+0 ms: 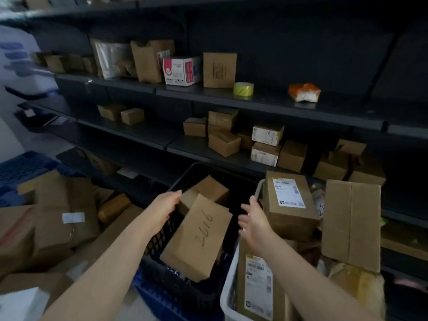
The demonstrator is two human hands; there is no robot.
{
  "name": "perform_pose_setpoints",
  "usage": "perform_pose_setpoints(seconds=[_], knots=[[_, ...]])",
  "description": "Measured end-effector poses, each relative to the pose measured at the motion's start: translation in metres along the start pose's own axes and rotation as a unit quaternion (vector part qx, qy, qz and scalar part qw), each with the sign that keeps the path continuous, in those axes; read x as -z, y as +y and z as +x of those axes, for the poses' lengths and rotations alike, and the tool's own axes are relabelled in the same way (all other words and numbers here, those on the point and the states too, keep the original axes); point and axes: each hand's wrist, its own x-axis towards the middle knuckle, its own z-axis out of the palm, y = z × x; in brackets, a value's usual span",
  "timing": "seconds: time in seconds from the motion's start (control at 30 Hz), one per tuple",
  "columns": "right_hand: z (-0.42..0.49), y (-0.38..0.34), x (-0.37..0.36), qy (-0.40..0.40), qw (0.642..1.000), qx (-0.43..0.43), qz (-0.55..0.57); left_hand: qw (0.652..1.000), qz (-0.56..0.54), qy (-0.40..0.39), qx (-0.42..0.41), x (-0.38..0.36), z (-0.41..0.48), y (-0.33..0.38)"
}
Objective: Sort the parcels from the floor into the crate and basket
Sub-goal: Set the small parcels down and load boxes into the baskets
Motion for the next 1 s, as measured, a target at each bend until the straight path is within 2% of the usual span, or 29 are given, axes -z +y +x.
perform_pose_setpoints(seconds=[0.1, 0.2, 0.27, 0.37, 0.47, 0.57, 0.7, 0.77, 0.9, 1.0], knots=[[0.008, -0.013, 0.028, 0.099, 0.977, 0.106, -0.158, 0.999, -0.022, -0.002, -0.045, -0.002, 0.006, 0.015], [-0.003, -0.011, 0.050, 0.108, 0.909, 0.149, -0.374, 0.996, 0.018, -0.015, -0.088, -0.004, 0.004, 0.020], [-0.023, -0.007, 0.060, 0.093, 0.839, 0.153, -0.515, 0.993, 0.044, -0.048, -0.095, -0.015, -0.003, 0.025], [-0.069, 0.005, 0.074, 0.082, 0.773, 0.119, -0.618, 0.979, 0.129, -0.121, -0.101, -0.047, -0.010, 0.020], [-0.116, 0.029, 0.097, 0.107, 0.707, 0.064, -0.696, 0.946, 0.202, -0.216, -0.131, -0.093, -0.033, 0.008], [-0.167, 0.054, 0.129, 0.156, 0.697, -0.013, -0.699, 0.907, 0.245, -0.301, -0.165, -0.149, -0.078, -0.007], [-0.243, 0.084, 0.182, 0.249, 0.718, -0.039, -0.648, 0.842, 0.294, -0.399, -0.214, -0.226, -0.152, -0.031], [-0.281, 0.101, 0.217, 0.290, 0.732, -0.061, -0.614, 0.811, 0.319, -0.431, -0.235, -0.266, -0.191, -0.045], [-0.349, 0.139, 0.303, 0.338, 0.746, -0.104, -0.564, 0.770, 0.352, -0.471, -0.247, -0.354, -0.261, -0.082], [-0.396, 0.163, 0.374, 0.350, 0.742, -0.127, -0.558, 0.747, 0.365, -0.493, -0.256, -0.429, -0.313, -0.112]])
